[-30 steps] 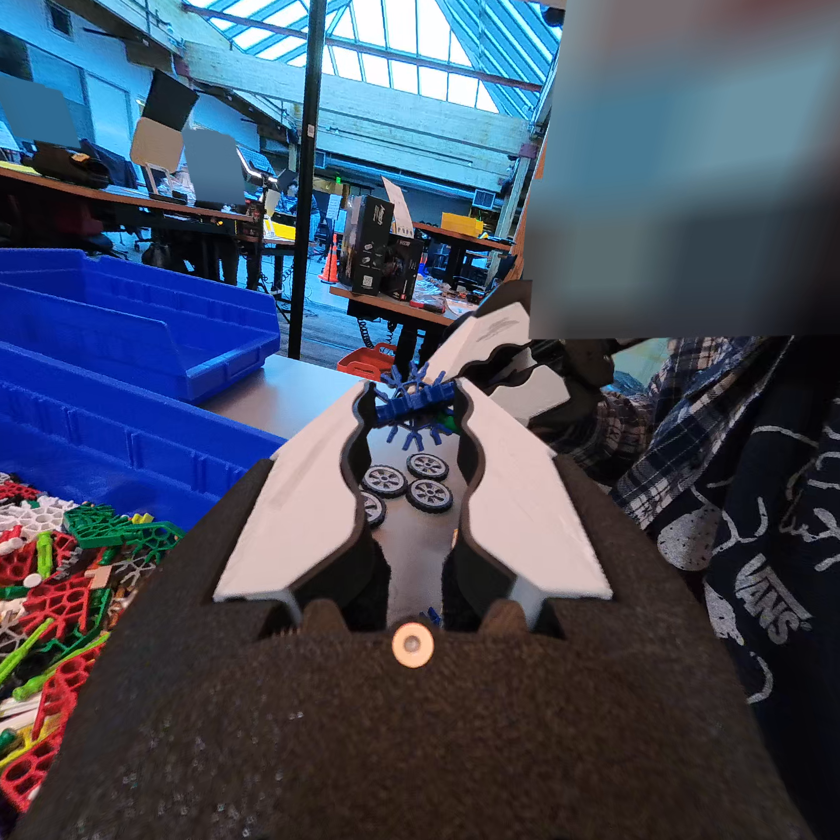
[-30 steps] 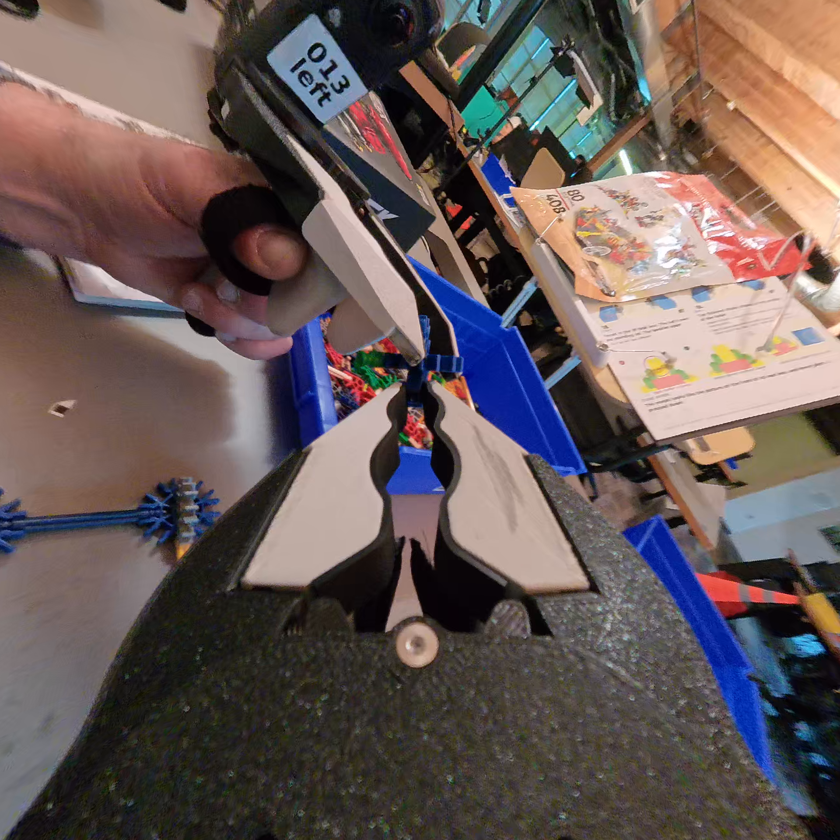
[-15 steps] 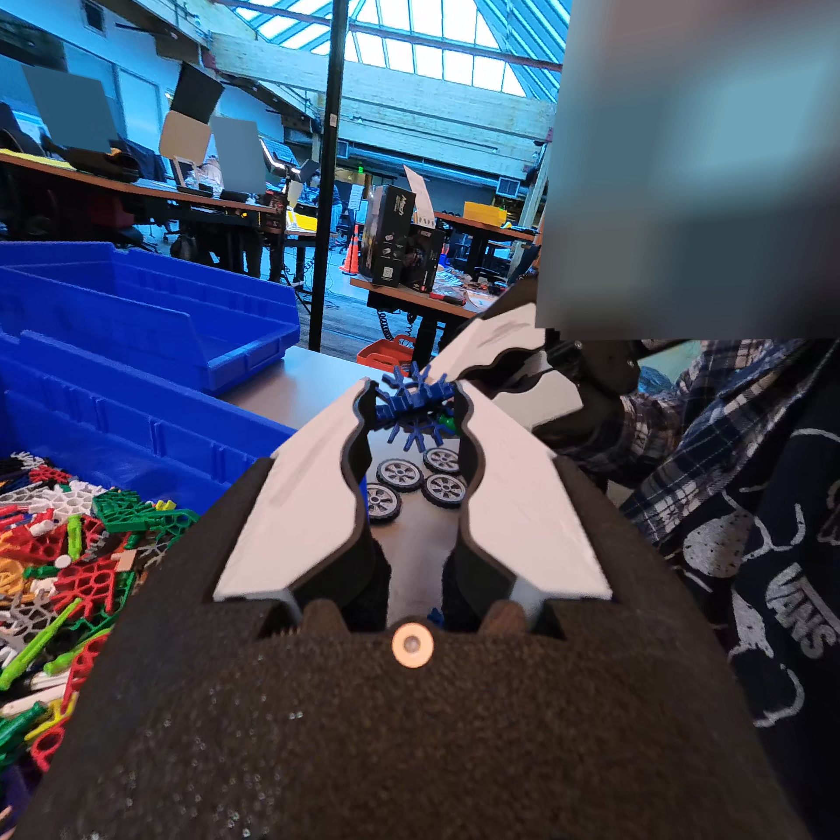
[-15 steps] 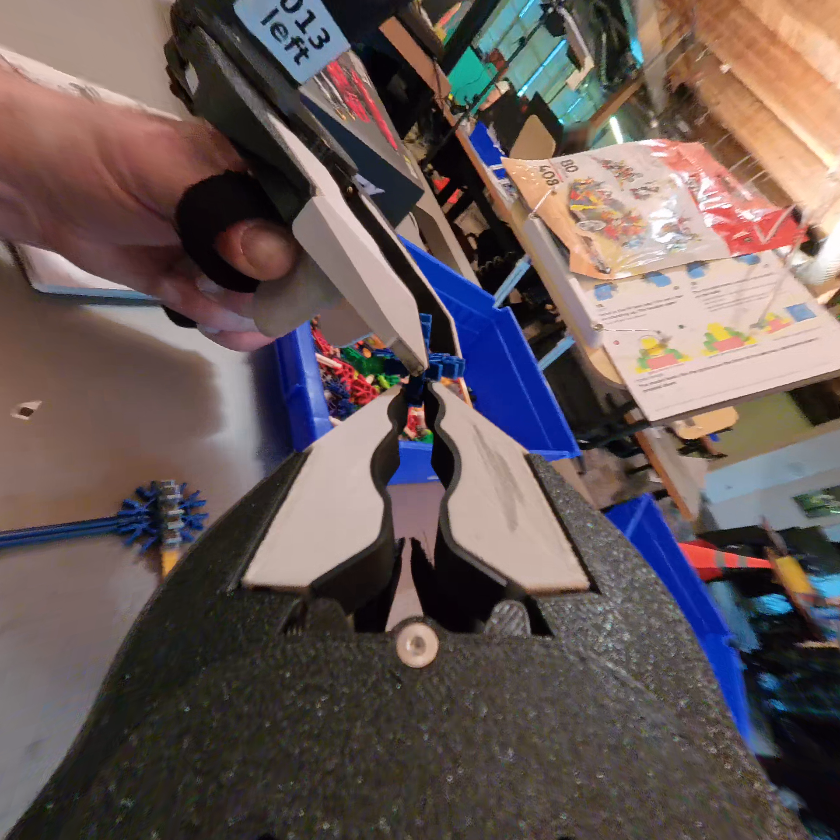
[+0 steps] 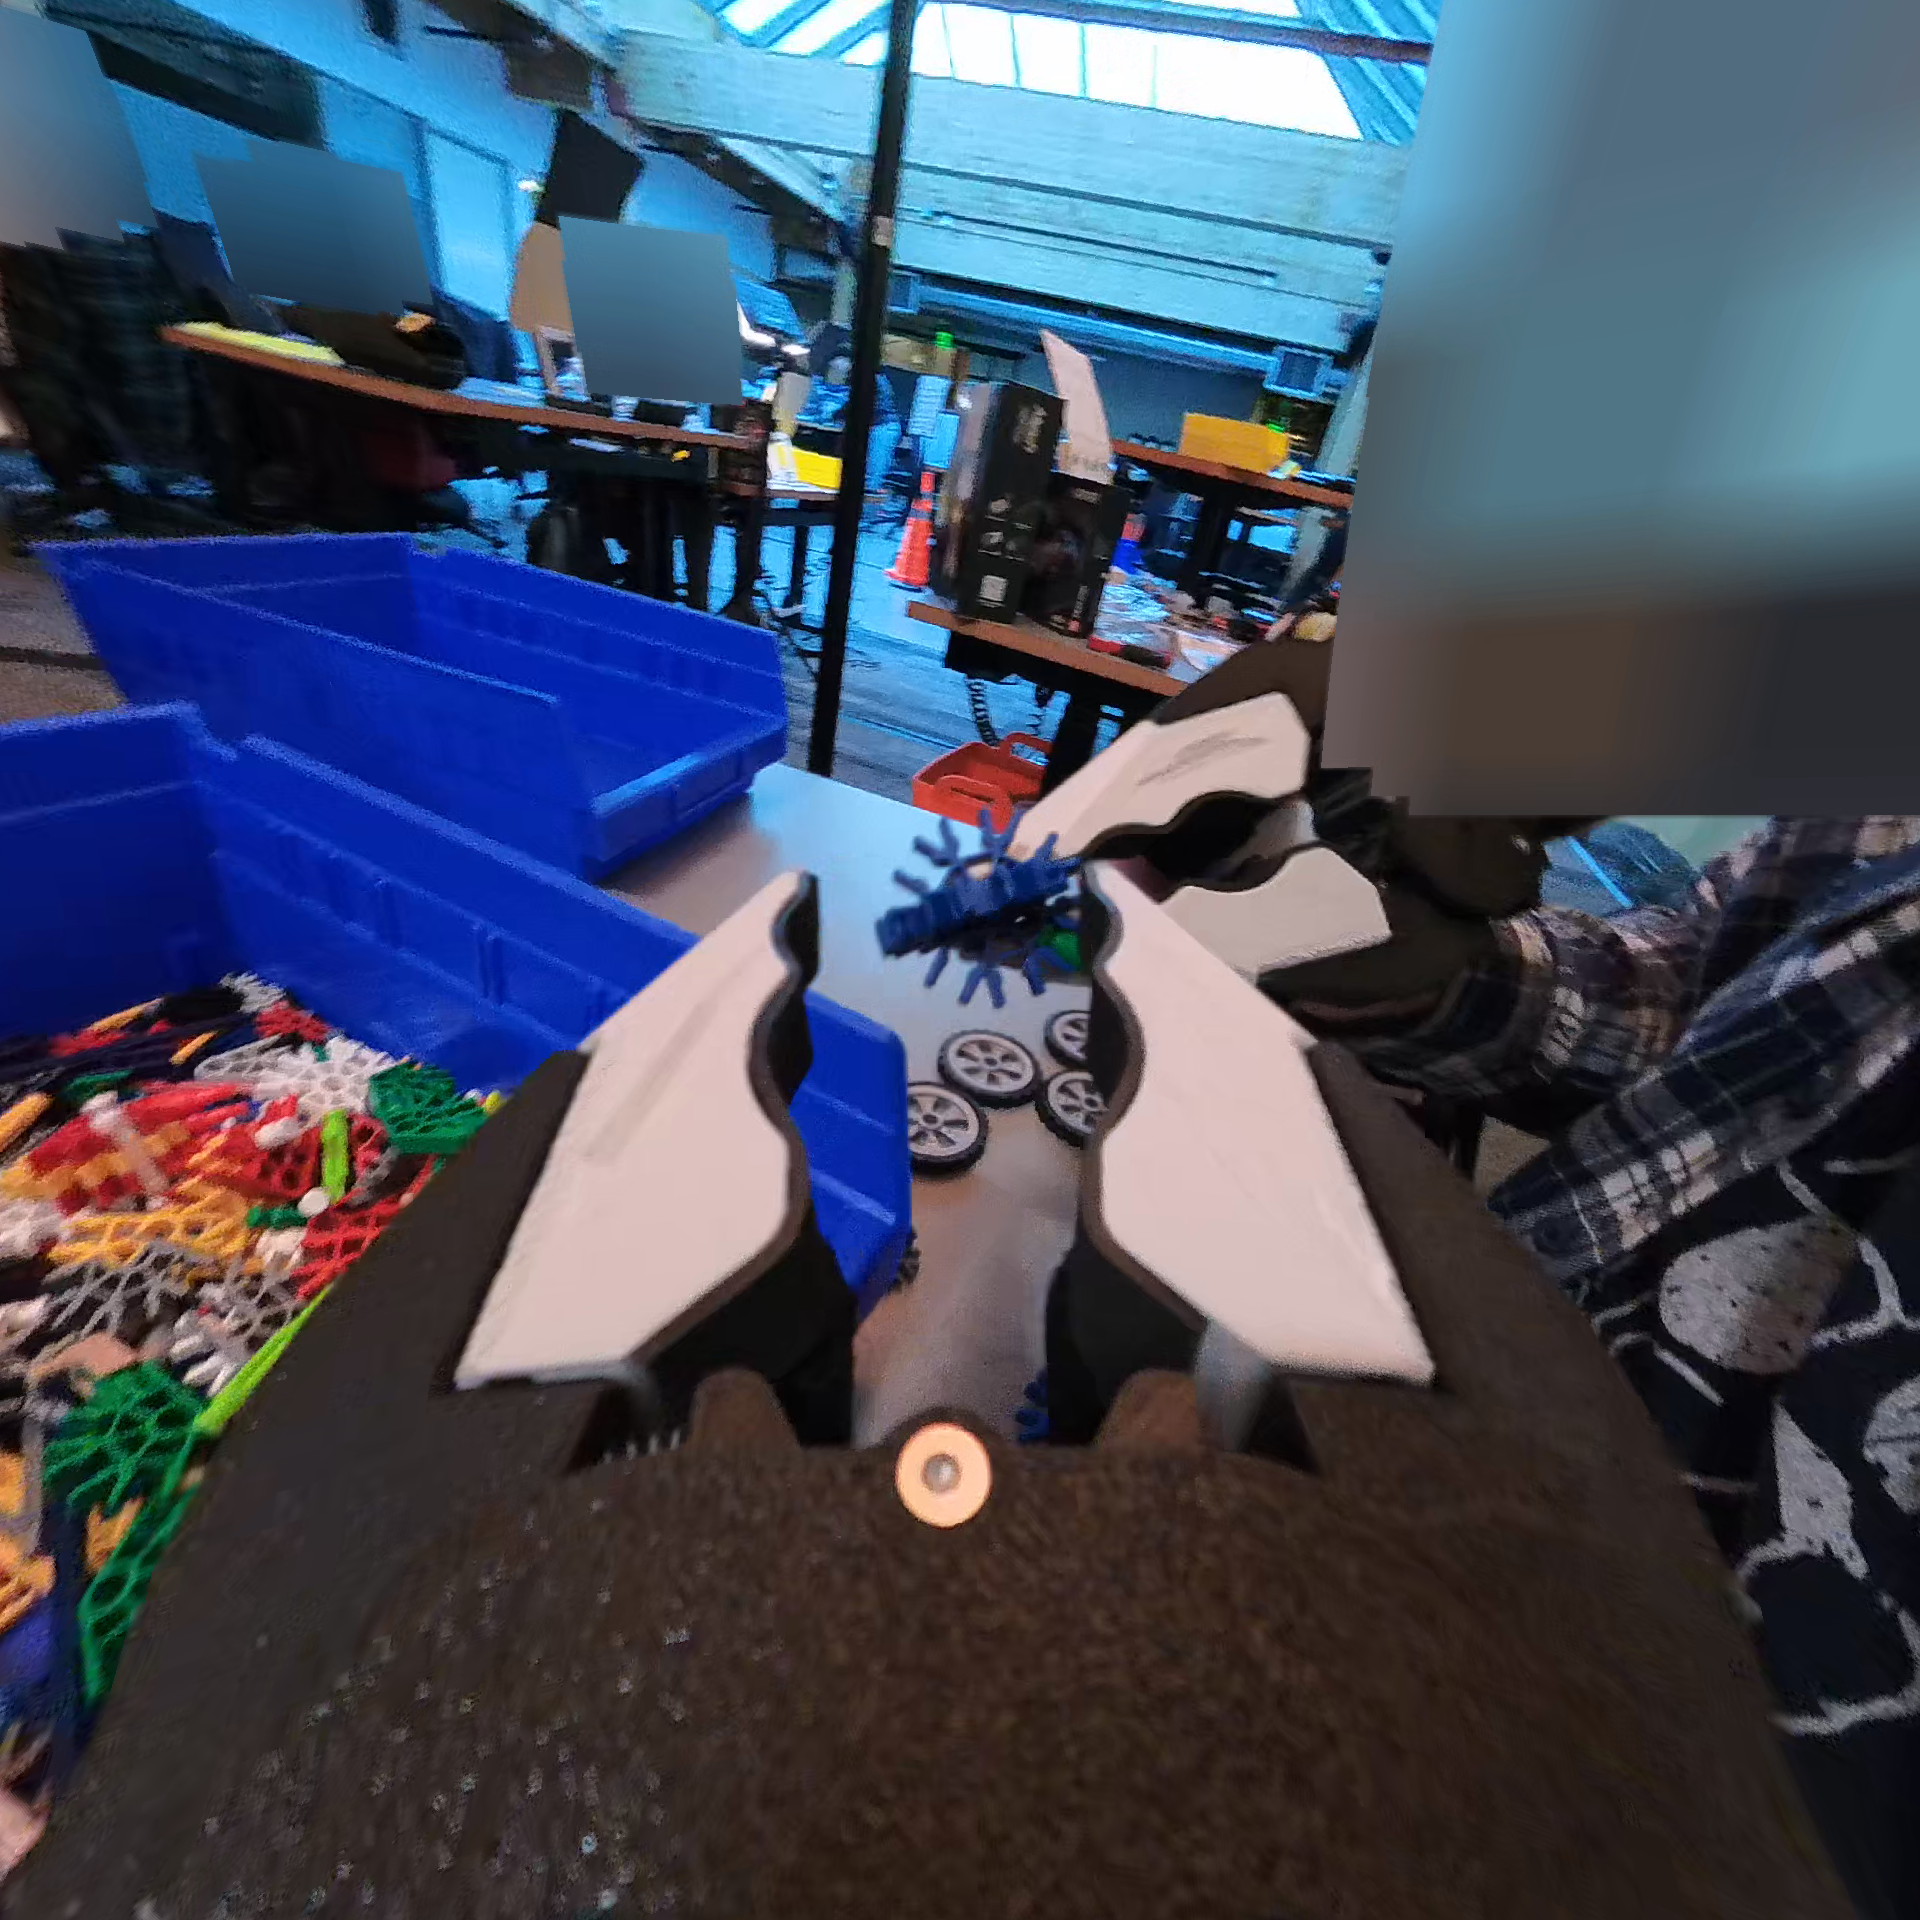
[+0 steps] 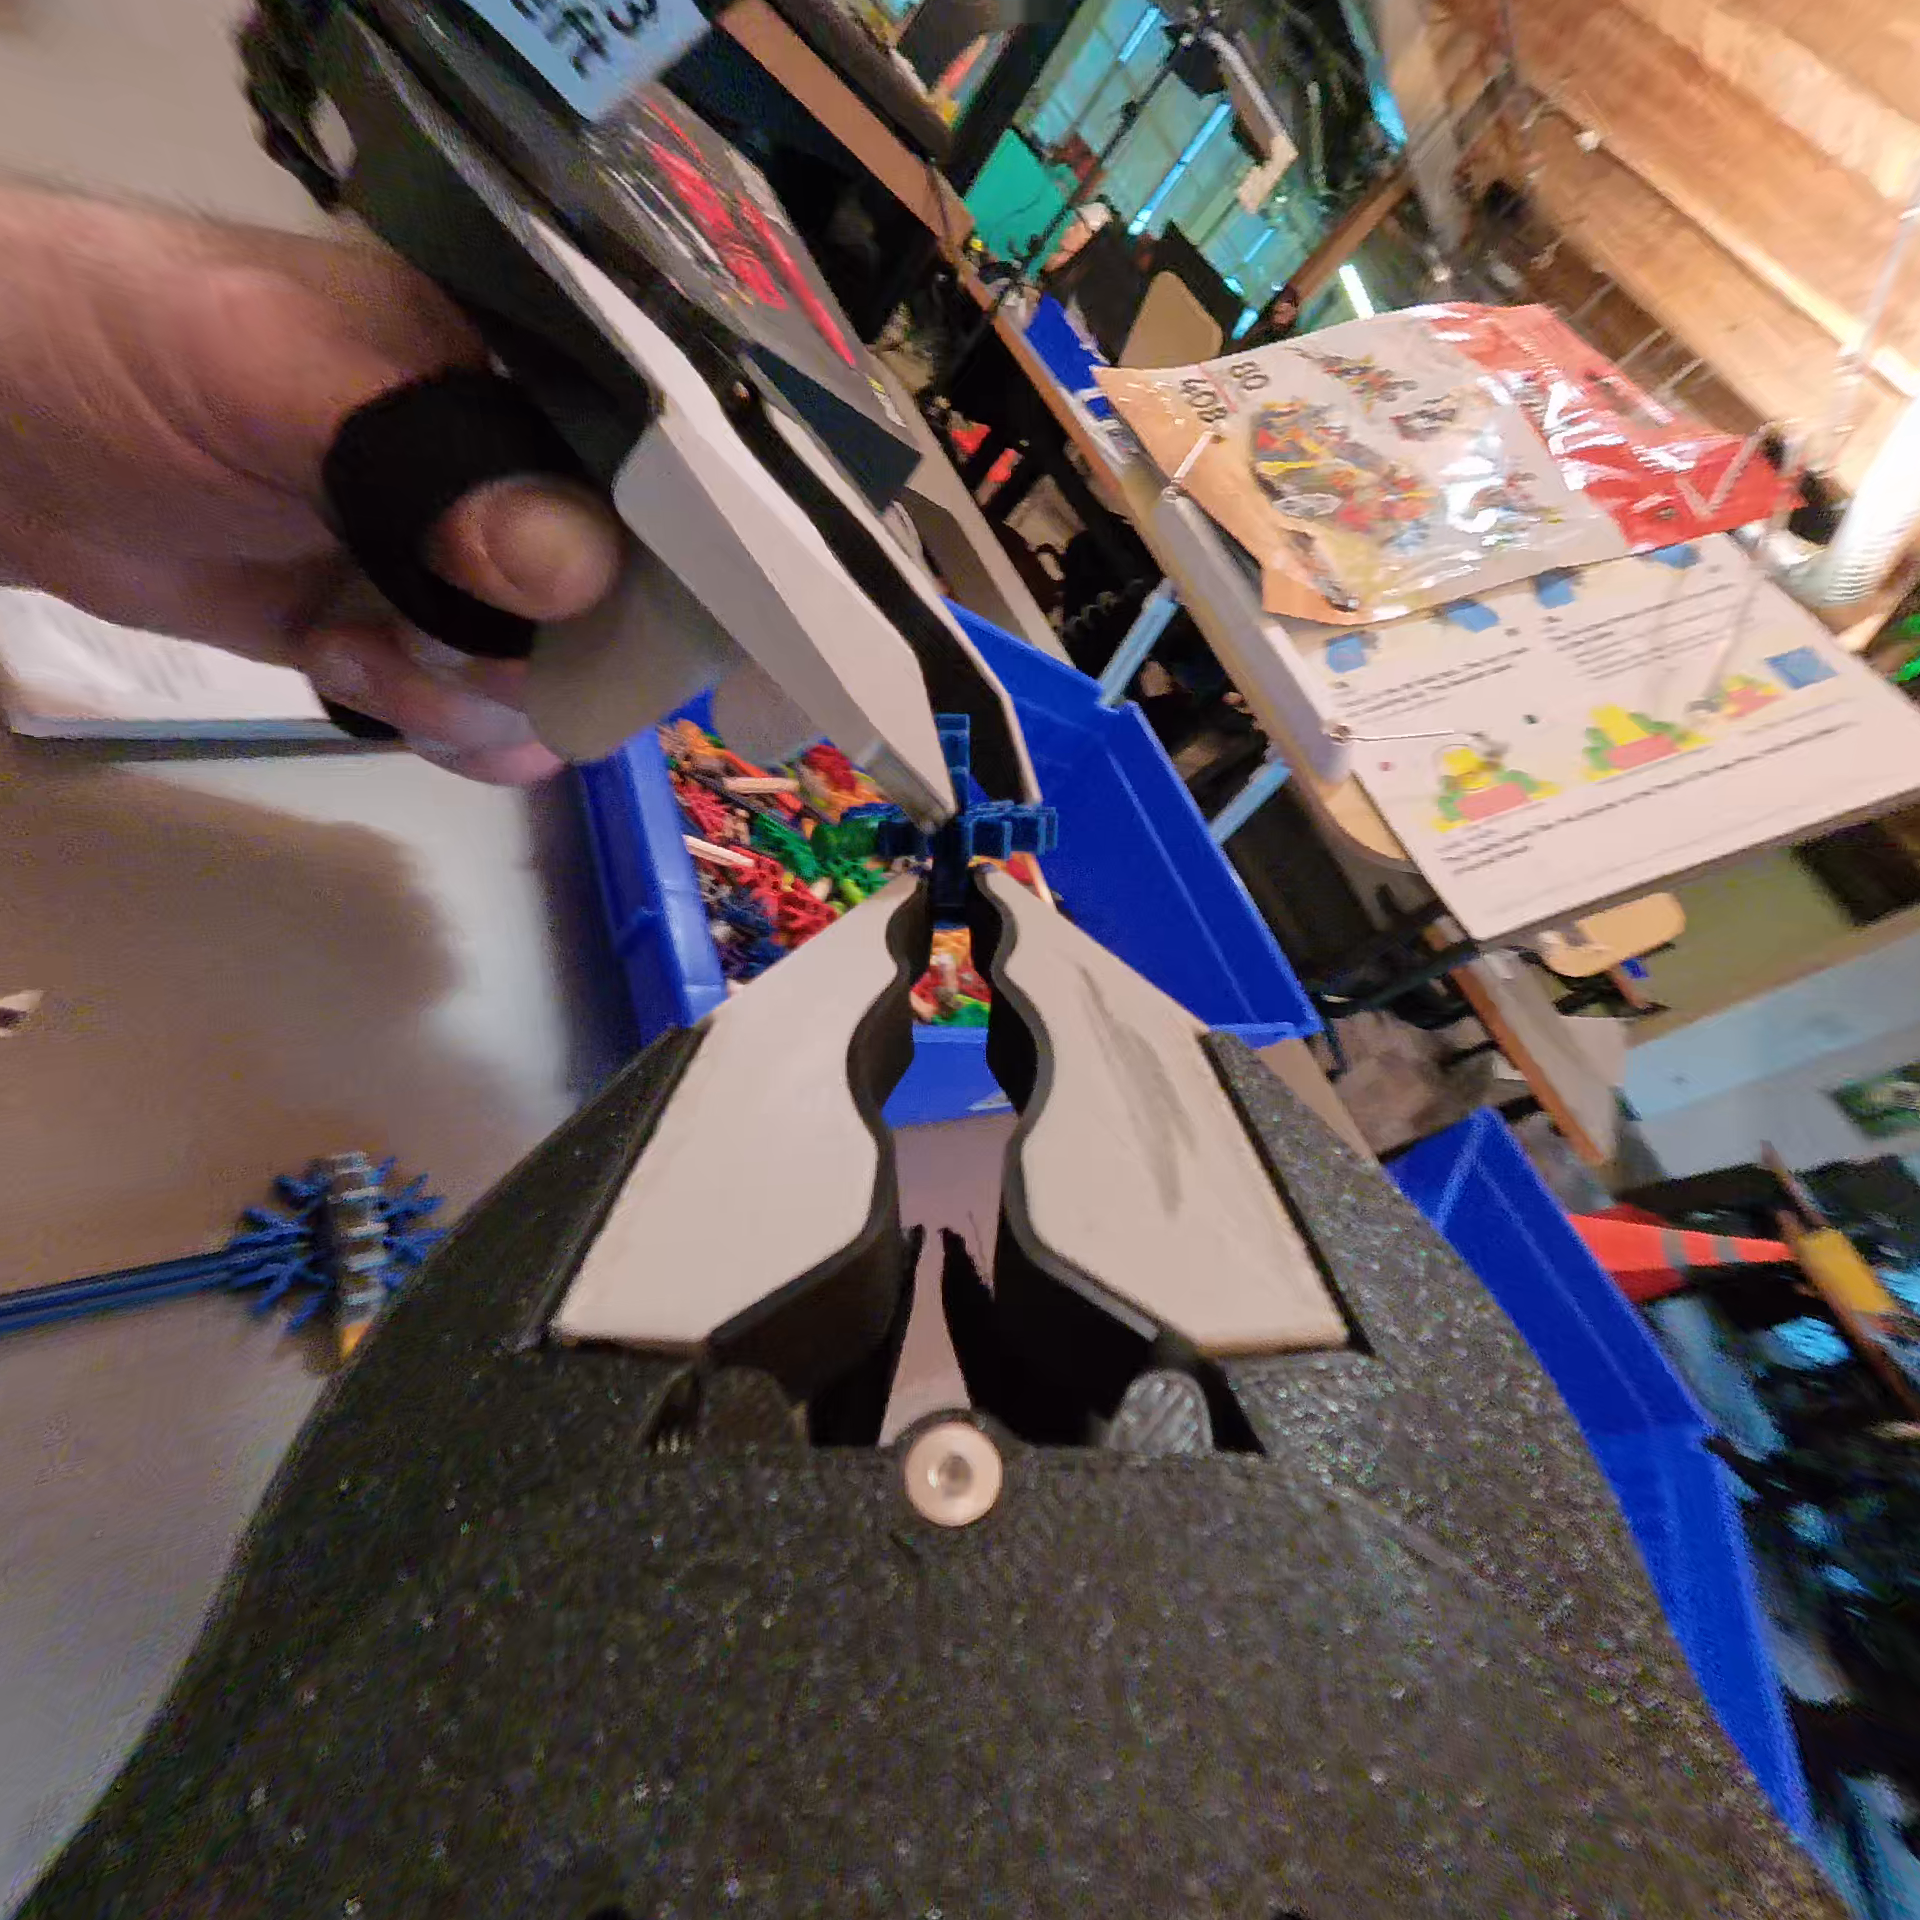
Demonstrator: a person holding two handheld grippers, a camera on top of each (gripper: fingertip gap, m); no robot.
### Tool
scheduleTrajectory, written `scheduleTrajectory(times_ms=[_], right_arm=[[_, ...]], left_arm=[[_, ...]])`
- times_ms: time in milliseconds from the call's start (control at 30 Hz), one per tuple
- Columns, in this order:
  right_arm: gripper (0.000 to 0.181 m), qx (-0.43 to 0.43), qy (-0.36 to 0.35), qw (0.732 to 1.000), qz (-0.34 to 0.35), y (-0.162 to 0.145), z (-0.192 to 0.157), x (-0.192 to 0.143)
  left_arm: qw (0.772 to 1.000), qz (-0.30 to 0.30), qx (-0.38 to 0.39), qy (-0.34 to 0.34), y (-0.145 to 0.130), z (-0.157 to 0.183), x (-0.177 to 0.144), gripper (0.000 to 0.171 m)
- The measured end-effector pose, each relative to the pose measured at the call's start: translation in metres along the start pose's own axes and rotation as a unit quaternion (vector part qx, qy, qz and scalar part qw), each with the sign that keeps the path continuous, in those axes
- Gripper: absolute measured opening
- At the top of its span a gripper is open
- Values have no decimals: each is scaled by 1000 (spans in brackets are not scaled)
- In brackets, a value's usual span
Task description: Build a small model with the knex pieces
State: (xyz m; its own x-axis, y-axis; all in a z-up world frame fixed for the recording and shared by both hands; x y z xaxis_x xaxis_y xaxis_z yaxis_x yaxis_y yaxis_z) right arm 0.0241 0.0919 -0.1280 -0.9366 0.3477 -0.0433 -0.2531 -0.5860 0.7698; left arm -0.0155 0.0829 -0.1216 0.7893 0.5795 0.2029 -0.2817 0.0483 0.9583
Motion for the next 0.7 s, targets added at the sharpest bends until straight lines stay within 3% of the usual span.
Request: scheduleTrajectory(times_ms=[233, 700], right_arm=[[5, -72, -47, 996, -11, -2, 7, -2], [5, -122, -88, 988, -25, -7, 12, 0]], left_arm=[[999, -33, -13, 17, -8, 8, 8, 44], [996, 0, -50, 75, -7, 7, 11, 35]])
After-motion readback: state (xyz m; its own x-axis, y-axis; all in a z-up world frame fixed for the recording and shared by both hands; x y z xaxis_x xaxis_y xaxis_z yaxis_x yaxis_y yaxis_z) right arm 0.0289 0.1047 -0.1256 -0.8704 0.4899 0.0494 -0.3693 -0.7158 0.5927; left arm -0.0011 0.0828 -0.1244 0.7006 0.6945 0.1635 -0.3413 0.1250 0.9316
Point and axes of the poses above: each gripper's, where its closed fingertips meet, x out along the fingers, y out of its top, z = x × y across the jaws, the point moved 3 cm from there along -x, back along the fingers, and after that the axes turned 11 degrees about z, right-handed, at the moved point
